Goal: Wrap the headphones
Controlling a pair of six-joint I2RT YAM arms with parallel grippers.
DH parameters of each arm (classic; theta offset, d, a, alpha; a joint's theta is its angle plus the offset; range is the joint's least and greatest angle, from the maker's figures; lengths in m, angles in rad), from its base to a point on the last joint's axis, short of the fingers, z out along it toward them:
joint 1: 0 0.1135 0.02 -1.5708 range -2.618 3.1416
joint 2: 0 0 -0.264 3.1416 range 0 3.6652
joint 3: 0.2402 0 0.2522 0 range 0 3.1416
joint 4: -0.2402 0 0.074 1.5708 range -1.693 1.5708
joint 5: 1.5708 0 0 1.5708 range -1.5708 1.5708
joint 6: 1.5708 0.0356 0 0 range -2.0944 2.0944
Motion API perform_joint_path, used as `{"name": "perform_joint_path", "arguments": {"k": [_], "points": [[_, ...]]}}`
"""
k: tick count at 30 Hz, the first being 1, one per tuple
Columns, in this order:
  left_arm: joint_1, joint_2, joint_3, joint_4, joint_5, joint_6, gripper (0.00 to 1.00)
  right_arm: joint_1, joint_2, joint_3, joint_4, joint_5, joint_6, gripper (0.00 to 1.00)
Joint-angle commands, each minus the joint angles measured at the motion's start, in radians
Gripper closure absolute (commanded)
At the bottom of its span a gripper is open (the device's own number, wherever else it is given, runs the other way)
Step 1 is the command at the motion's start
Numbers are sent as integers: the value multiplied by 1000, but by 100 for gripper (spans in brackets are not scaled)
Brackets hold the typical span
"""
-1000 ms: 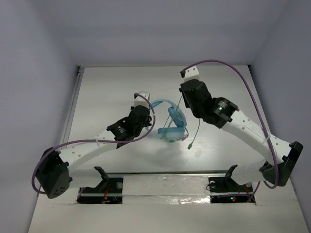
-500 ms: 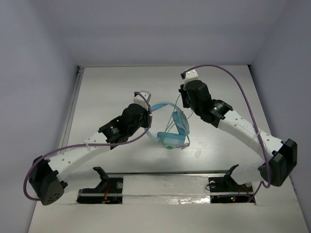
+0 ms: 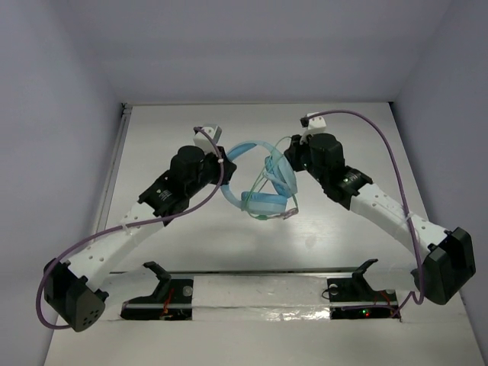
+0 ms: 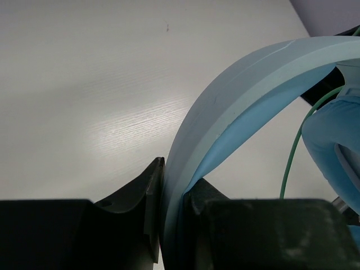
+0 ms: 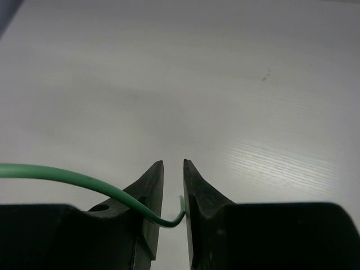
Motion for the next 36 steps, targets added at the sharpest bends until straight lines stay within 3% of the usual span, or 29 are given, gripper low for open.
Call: {"name": "perform_joint_path", "arguments": {"k": [1,14,16,20,23,32,36], "points": [[9,-62,87,159,96,-82,100,-47,-24,-52,207,-184,46,73],[62,-77,136,160,191,-115,100,-148,-7,-183,526,-540,117,68],[73,-75,135,171,214,-132,100,-157,0,-206,577,-565,128,71],[83,-66,145,200,243,-155,100,-157,39,-229,653,-592,171,98],[83,-59,158,203,240,-165,100,-157,60,-255,724,-635,221,100],[92,-26,61,390,124,-300,100,-144,201,-378,968,-778,451,100],[92,13,23,449,-57,-333,100,-123,227,-427,1031,-801,540,100]]}}
